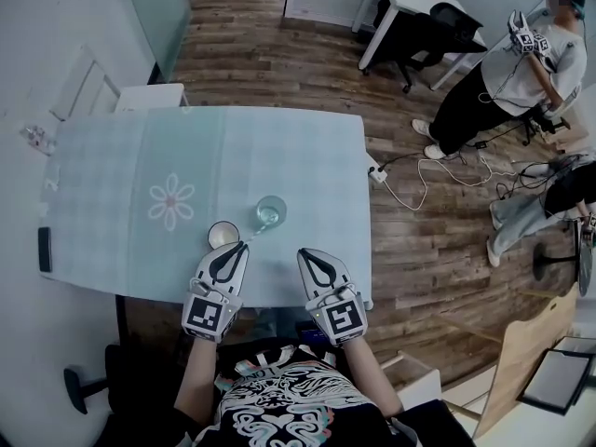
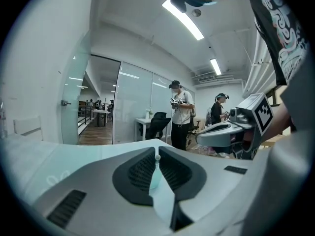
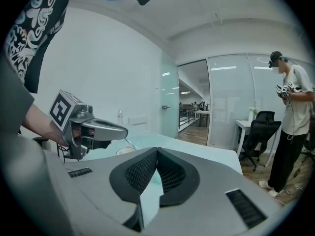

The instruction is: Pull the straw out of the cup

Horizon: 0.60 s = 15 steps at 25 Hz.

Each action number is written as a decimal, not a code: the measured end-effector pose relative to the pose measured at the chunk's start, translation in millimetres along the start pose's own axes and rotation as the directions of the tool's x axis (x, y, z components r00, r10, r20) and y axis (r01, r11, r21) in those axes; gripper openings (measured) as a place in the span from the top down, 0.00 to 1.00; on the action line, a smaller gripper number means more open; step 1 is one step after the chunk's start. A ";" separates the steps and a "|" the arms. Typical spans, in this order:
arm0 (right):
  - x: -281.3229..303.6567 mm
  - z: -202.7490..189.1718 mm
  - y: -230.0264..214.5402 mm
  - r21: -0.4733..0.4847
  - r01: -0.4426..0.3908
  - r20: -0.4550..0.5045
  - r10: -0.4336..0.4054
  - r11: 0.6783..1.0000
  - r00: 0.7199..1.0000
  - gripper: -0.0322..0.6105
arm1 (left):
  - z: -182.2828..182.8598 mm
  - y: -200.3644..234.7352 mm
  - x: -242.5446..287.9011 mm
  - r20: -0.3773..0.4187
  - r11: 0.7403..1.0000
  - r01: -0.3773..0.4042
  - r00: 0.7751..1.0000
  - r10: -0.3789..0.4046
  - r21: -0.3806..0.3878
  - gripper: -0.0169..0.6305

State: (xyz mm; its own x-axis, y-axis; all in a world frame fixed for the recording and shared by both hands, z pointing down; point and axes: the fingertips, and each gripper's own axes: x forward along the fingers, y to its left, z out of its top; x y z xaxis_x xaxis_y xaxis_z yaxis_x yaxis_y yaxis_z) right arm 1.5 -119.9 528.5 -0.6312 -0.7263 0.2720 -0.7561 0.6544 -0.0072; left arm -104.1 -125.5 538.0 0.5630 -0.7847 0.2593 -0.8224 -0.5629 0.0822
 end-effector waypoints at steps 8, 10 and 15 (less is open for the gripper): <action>0.0 5.6 5.1 0.000 -0.014 0.039 0.014 1.000 0.999 0.92 | 2.3 2.1 -7.8 0.010 1.000 -0.022 1.000 0.022 -0.005 0.92; 0.3 7.3 2.7 0.012 -0.010 0.054 0.009 1.000 0.999 0.92 | 3.3 2.7 -9.0 0.012 1.000 -0.020 1.000 0.020 -0.007 0.92; 1.9 7.9 4.7 0.010 -0.009 0.046 0.009 1.000 0.999 0.92 | 5.2 5.8 -13.8 0.024 1.000 -0.027 0.999 0.027 -0.010 0.92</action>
State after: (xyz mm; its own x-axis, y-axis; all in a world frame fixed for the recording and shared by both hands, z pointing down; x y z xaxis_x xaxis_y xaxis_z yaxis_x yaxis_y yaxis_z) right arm -4.6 -119.9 521.3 -0.6451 -0.7295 0.2273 -0.7519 0.6589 -0.0190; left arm -116.2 -119.2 529.9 0.5422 -0.8057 0.2383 -0.8381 -0.5389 0.0851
